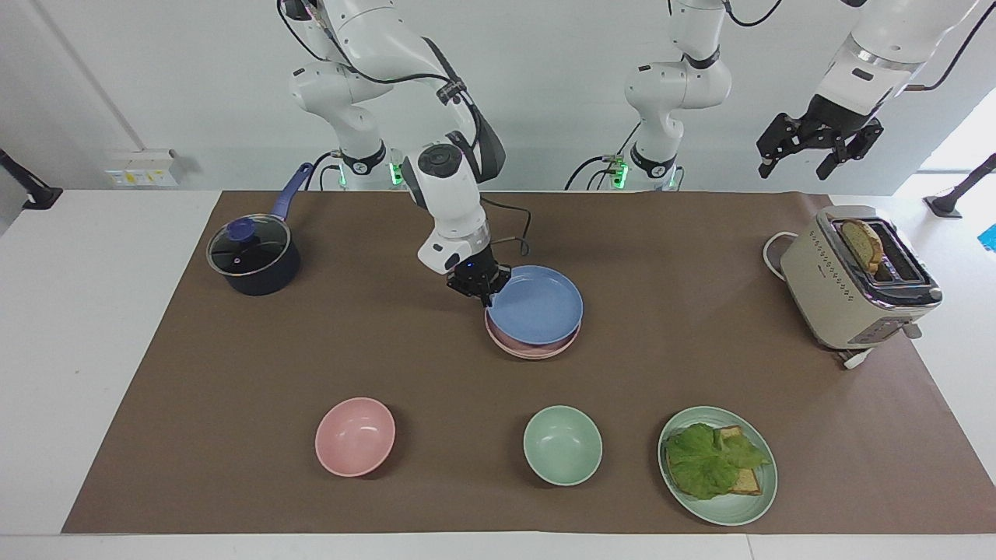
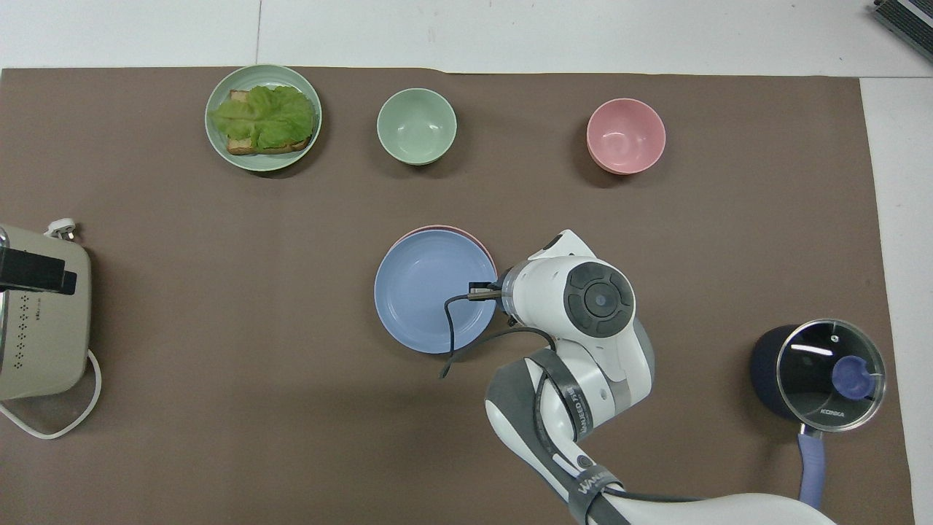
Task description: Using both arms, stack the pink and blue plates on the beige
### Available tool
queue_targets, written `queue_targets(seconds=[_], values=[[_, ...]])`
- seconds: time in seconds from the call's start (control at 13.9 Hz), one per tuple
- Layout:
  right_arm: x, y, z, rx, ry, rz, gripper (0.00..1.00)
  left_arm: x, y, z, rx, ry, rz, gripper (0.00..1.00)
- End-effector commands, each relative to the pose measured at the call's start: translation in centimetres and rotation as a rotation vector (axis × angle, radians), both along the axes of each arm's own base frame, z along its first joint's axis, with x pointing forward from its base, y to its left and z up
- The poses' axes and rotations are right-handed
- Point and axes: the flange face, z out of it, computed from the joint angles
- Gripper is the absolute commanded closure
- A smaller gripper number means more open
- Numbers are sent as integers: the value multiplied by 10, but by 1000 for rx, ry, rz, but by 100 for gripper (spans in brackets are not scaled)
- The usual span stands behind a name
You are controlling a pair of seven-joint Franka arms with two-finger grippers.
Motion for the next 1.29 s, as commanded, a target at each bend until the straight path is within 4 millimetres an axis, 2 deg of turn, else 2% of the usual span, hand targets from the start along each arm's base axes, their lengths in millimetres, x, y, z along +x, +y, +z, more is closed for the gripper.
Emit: queue_targets(seconds=[0.0, 0.07, 0.14, 0.22, 0.29, 0.43, 0.5, 0.72, 0.86, 1.0, 1.22], values=[[5, 0, 0, 20, -10, -9, 100, -4, 1, 2, -6, -12, -1, 0], [5, 0, 0, 19, -11, -8, 87, -5, 1, 2, -6, -10, -1, 0], [7, -1, 2, 21, -13, -10, 69, -4, 2, 2, -6, -10, 2, 0], [7, 0, 3, 18, -16, -8, 30, -4, 2, 2, -6, -10, 1, 0], [9, -1, 8, 16, -27, -4, 0, -4, 2, 2, -6, -12, 3, 0], [15, -13, 30, 26, -51, -26, 0, -4, 2, 2, -6, -12, 3, 0], [19, -27, 43, 27, -57, -47, 0, -4, 2, 2, -6, -10, 1, 0], [26, -87, 97, 15, -49, -114, 0, -4, 2, 2, -6, -12, 3, 0], [25, -124, 126, -10, -40, -110, 0, -4, 1, 1, -6, -10, 0, 0], [26, -172, 158, -39, -49, -115, 0, -4, 2, 2, -6, -12, 1, 0], [17, -230, 219, -63, -16, -123, 0, -4, 2, 2, -6, -12, 1, 0]])
